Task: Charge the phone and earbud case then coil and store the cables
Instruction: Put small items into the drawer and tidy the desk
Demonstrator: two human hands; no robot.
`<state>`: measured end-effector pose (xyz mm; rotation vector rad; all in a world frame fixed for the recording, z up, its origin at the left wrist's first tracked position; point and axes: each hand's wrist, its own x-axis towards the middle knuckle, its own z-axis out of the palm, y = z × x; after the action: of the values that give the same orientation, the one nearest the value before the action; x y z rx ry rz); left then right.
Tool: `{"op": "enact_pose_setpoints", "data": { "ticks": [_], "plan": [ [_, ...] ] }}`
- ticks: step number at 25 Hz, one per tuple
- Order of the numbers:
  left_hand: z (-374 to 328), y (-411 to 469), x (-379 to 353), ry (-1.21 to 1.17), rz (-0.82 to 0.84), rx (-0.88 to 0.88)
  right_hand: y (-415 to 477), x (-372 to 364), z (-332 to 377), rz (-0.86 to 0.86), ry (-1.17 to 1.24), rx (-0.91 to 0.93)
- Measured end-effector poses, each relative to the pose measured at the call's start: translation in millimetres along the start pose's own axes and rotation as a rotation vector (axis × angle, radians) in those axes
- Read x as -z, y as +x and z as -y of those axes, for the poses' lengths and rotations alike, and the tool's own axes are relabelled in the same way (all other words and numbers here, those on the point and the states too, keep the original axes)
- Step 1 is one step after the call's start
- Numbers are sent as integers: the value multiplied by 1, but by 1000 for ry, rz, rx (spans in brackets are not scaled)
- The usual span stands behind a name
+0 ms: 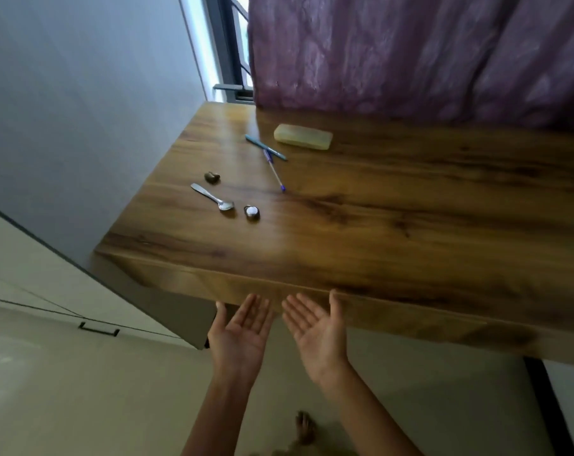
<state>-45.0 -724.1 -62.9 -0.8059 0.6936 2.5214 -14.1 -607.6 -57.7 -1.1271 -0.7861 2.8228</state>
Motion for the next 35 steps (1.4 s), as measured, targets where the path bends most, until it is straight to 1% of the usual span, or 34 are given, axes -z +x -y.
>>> {"op": "enact_pose_setpoints", "data": {
  "ticks": [1,2,3,5,8,11,15,17,20,23,27,29,33,35],
  "plan": [
    [2,5,14,-23,-47,50,3,9,-12,-26,164,-76],
    [2,11,29,-37,-84,89,7,17,-24,-70,296,-112],
    [0,18,37,-41,-117,115,15,23,-30,-132,375,-123],
    [-7,33,54,-12,-166,153,30,31,-44,-253,457,-110],
    [-18,60,66,56,-194,177,53,39,-50,-326,525,-63],
    [-28,82,66,113,-145,148,71,46,-53,-342,538,-10],
    [-41,117,76,87,-53,130,85,47,-54,-267,522,60],
    [-51,138,82,38,-54,134,89,47,-52,-268,535,76],
    [-56,152,88,84,-75,149,91,46,-50,-281,532,71],
    [-52,144,93,141,-67,132,86,46,-53,-294,516,73],
    [-49,112,98,235,-77,73,70,53,-66,-321,508,74],
    [-44,94,105,241,-81,51,61,60,-76,-316,519,82],
    [-43,63,132,236,-74,80,37,76,-101,-309,519,87],
    [-43,45,148,245,-108,96,20,86,-115,-320,535,89]
  ]
}}
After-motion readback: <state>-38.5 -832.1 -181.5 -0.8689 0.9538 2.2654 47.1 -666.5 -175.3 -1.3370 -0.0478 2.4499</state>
